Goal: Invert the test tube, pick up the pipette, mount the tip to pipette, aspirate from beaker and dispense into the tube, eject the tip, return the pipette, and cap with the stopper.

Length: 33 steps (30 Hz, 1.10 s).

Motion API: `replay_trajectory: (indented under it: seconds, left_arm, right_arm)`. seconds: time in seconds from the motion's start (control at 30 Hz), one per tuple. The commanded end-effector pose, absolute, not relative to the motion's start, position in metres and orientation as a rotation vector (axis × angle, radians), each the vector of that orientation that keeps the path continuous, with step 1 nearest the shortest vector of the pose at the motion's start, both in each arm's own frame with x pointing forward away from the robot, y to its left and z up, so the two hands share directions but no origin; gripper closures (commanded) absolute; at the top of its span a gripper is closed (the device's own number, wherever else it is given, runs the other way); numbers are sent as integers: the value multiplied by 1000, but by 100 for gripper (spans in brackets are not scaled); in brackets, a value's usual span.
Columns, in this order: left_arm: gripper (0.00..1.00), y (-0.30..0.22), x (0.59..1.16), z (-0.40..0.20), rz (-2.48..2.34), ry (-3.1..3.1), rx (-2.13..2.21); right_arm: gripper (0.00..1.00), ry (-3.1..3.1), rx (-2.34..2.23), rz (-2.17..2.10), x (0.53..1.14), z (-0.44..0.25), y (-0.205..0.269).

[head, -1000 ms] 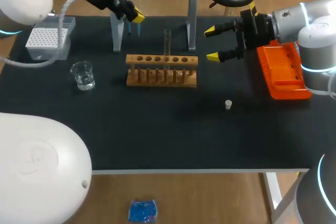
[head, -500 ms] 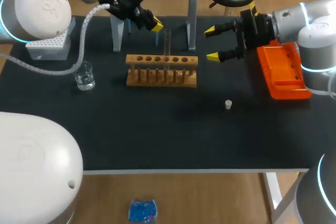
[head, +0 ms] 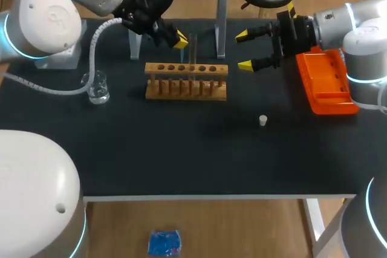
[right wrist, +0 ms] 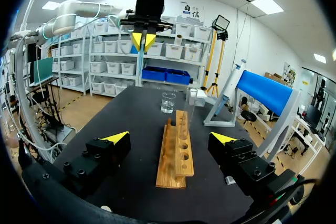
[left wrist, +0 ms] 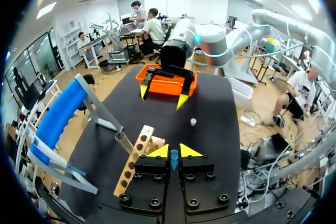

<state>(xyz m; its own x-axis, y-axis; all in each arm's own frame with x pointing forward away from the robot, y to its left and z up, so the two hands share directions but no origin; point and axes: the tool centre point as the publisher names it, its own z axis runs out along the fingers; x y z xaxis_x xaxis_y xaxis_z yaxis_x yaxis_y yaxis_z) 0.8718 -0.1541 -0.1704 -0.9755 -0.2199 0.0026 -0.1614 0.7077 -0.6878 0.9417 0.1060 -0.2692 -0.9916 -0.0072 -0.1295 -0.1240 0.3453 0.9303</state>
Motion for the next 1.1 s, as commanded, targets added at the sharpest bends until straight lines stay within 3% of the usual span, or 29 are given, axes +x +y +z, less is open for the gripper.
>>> replay_trajectory:
  seconds: [0.03,0.3,0.73,1.1]
  left_arm:
    - [100,-154,875,-166,-1115,2864,-322]
    - [100,-154,875,-166,-1115,2864,-322]
    - [100,-154,875,-166,-1115,2864,-322]
    - [100,-154,875,-166,-1115,2864,-322]
  right_arm:
    - [0,2491,-124,1736,942,-270,106]
    - [0,2491,-124,1736,942,-270,106]
    - [0,2453,-115,1984,882,-219,53]
    - [0,2438,-238,2099,838,-200,82]
